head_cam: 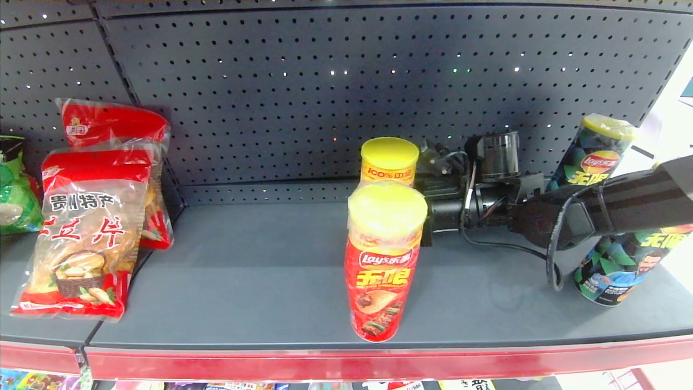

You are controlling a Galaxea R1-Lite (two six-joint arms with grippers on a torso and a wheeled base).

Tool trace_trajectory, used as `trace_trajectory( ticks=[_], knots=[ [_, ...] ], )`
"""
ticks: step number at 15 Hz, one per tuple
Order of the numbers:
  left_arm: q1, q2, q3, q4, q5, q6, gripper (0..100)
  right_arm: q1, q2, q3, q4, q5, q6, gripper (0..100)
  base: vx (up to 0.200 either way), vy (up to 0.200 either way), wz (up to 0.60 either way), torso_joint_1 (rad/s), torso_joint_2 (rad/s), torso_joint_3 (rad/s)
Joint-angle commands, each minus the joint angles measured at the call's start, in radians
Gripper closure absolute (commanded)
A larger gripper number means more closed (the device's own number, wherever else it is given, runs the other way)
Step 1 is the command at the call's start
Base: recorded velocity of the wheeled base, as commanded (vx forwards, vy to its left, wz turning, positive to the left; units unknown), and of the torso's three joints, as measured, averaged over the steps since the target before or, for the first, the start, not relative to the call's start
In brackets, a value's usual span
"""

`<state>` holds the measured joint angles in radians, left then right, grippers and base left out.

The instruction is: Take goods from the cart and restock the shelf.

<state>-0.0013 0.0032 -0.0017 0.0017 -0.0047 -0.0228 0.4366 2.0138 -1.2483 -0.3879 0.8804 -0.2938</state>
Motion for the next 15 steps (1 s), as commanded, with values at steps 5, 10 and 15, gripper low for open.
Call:
trace_trajectory(
  ticks=[5, 10, 15],
  knots=[
    [0.0, 0.001, 0.0, 0.0, 0.0, 0.0, 0, -0.07, 0.014, -0.003, -0.002, 0.005, -0.002, 0, 0.0, 0.0, 0.0, 0.0, 0.0, 0.0],
    [0.0, 0.001, 0.0, 0.0, 0.0, 0.0, 0, -0.076, 0.011, 0.0, -0.003, 0.008, -0.004, 0, 0.0, 0.0, 0.0, 0.0, 0.0, 0.0],
    [0.0, 0.001, 0.0, 0.0, 0.0, 0.0, 0, -0.056, 0.005, 0.0, -0.003, 0.008, -0.004, 0, 0.0, 0.0, 0.0, 0.0, 0.0, 0.0]
  ],
)
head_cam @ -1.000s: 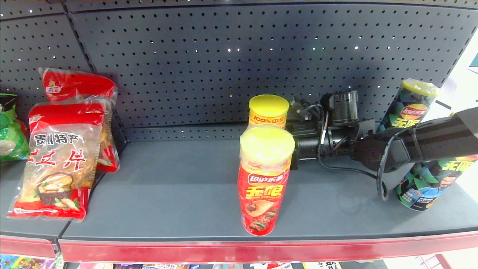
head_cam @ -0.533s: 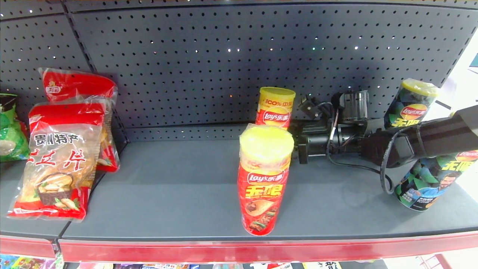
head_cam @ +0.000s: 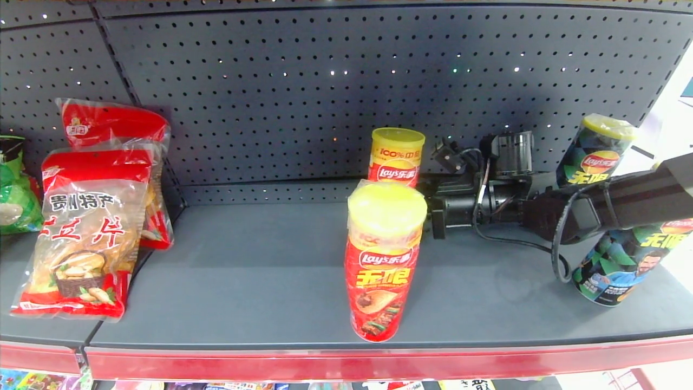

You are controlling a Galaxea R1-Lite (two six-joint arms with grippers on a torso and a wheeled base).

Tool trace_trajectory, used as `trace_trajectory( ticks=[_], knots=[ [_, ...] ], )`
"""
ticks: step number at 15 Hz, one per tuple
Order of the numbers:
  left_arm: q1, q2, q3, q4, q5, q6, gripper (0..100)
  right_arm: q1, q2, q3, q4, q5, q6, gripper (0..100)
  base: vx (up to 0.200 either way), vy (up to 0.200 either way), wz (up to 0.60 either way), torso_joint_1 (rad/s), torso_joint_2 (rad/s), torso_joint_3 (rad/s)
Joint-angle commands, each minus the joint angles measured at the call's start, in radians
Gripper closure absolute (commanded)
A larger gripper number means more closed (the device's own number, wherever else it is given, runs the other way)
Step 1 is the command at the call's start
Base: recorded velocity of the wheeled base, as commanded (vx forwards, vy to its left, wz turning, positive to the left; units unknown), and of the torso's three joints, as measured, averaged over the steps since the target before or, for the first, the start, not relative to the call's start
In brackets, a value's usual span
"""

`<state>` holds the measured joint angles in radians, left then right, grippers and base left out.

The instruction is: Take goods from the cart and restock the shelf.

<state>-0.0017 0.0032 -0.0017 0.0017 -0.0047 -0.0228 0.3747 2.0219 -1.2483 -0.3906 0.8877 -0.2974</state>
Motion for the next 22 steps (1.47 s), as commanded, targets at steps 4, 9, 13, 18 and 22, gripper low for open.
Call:
trace_trajectory(
  ticks=[4, 9, 13, 18, 22],
  knots=[
    [0.0, 0.001, 0.0, 0.0, 0.0, 0.0, 0, 0.024, -0.014, 0.001, -0.001, 0.001, 0.0, 0, 0.0, 0.0, 0.0, 0.0, 0.0, 0.0],
    [0.0, 0.001, 0.0, 0.0, 0.0, 0.0, 0, 0.029, -0.025, 0.006, -0.001, 0.001, 0.0, 0, 0.0, 0.0, 0.0, 0.0, 0.0, 0.0],
    [0.0, 0.001, 0.0, 0.0, 0.0, 0.0, 0, 0.009, -0.046, 0.009, 0.001, 0.001, 0.0, 0, 0.0, 0.0, 0.0, 0.0, 0.0, 0.0],
    [0.0, 0.001, 0.0, 0.0, 0.0, 0.0, 0, -0.059, -0.088, 0.04, 0.001, 0.001, 0.0, 0, 0.0, 0.0, 0.0, 0.0, 0.0, 0.0],
    [0.0, 0.001, 0.0, 0.0, 0.0, 0.0, 0, -0.065, -0.124, 0.09, -0.001, 0.002, -0.006, 0, 0.0, 0.0, 0.0, 0.0, 0.0, 0.0]
  ],
)
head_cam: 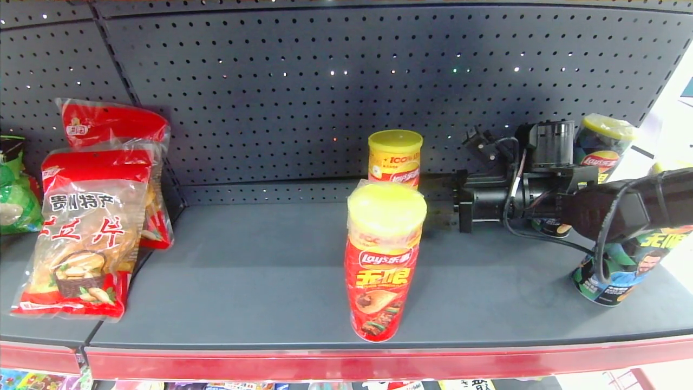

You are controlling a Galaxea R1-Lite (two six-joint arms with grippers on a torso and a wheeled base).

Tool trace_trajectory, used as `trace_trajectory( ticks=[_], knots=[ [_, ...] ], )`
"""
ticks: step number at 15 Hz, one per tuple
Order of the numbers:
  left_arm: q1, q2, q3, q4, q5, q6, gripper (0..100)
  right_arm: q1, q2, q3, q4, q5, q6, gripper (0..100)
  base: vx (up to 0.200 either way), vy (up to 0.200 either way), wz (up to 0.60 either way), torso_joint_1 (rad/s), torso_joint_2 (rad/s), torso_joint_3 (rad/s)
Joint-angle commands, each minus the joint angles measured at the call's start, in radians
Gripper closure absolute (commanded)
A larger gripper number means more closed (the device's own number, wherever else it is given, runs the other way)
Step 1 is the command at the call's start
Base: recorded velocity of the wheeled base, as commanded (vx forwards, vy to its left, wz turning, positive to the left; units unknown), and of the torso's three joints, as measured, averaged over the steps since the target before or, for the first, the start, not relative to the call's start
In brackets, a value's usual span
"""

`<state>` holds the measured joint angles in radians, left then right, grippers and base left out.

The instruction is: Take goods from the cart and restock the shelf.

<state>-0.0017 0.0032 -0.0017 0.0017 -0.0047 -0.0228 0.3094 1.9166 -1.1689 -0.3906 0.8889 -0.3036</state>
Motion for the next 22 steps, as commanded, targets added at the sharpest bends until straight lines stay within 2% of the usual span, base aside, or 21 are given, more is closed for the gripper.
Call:
trace_trajectory(
  ticks=[1, 9, 22],
  knots=[
    [0.0, 0.001, 0.0, 0.0, 0.0, 0.0, 0, 0.004, -0.021, 0.015, -0.001, 0.001, 0.0, 0, 0.0, 0.0, 0.0, 0.0, 0.0, 0.0],
    [0.0, 0.001, 0.0, 0.0, 0.0, 0.0, 0, 0.097, -0.024, 0.017, 0.001, -0.015, 0.004, 0, 0.0, 0.0, 0.0, 0.0, 0.0, 0.0],
    [0.0, 0.001, 0.0, 0.0, 0.0, 0.0, 0, 0.149, 0.045, -0.058, 0.006, -0.047, 0.006, 0, 0.0, 0.0, 0.0, 0.0, 0.0, 0.0]
  ],
)
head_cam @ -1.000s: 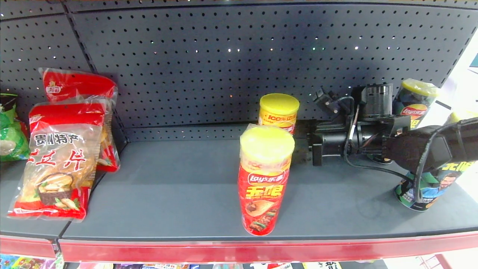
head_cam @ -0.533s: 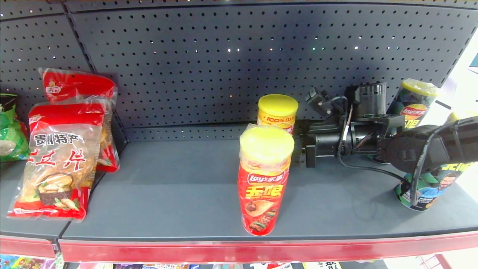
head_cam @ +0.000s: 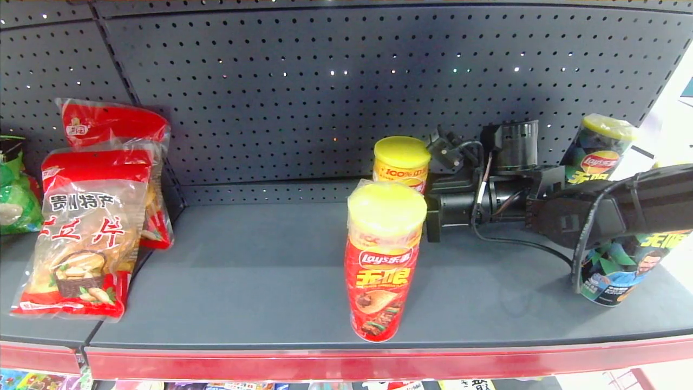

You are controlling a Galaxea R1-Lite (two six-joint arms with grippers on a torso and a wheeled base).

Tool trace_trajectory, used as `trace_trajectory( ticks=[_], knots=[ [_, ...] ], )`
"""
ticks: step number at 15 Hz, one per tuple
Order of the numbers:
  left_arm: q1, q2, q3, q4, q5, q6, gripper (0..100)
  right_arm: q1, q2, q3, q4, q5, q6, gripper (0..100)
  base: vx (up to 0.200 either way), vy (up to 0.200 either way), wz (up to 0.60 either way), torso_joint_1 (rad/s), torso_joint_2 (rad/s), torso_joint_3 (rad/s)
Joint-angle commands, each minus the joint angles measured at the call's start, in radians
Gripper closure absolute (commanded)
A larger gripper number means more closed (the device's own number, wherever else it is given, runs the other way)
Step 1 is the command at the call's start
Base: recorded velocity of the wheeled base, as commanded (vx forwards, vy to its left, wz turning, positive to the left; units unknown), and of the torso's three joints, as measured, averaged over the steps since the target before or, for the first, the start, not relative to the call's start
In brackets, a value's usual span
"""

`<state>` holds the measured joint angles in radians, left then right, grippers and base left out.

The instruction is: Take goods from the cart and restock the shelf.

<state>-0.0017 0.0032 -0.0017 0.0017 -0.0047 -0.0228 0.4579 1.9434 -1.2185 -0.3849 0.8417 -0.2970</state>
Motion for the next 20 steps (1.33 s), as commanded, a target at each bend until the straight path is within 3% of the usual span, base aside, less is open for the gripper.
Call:
trace_trajectory(
  ticks=[1, 9, 14, 20],
  knots=[
    [0.0, 0.001, 0.0, 0.0, 0.0, 0.0, 0, 0.001, 0.025, -0.013, 0.0, -0.001, -0.001, 0, 0.0, 0.0, 0.0, 0.0, 0.0, 0.0],
    [0.0, 0.001, 0.0, 0.0, 0.0, 0.0, 0, -0.007, 0.04, -0.033, 0.0, -0.033, -0.005, 0, 0.0, 0.0, 0.0, 0.0, 0.0, 0.0],
    [0.0, 0.001, 0.0, 0.0, 0.0, 0.0, 0, -0.01, 0.042, -0.036, 0.0, -0.124, -0.007, 0, 0.0, 0.0, 0.0, 0.0, 0.0, 0.0],
    [0.0, 0.001, 0.0, 0.0, 0.0, 0.0, 0, -0.013, 0.04, -0.036, 0.0, -0.113, -0.014, 0, 0.0, 0.0, 0.0, 0.0, 0.0, 0.0]
  ],
)
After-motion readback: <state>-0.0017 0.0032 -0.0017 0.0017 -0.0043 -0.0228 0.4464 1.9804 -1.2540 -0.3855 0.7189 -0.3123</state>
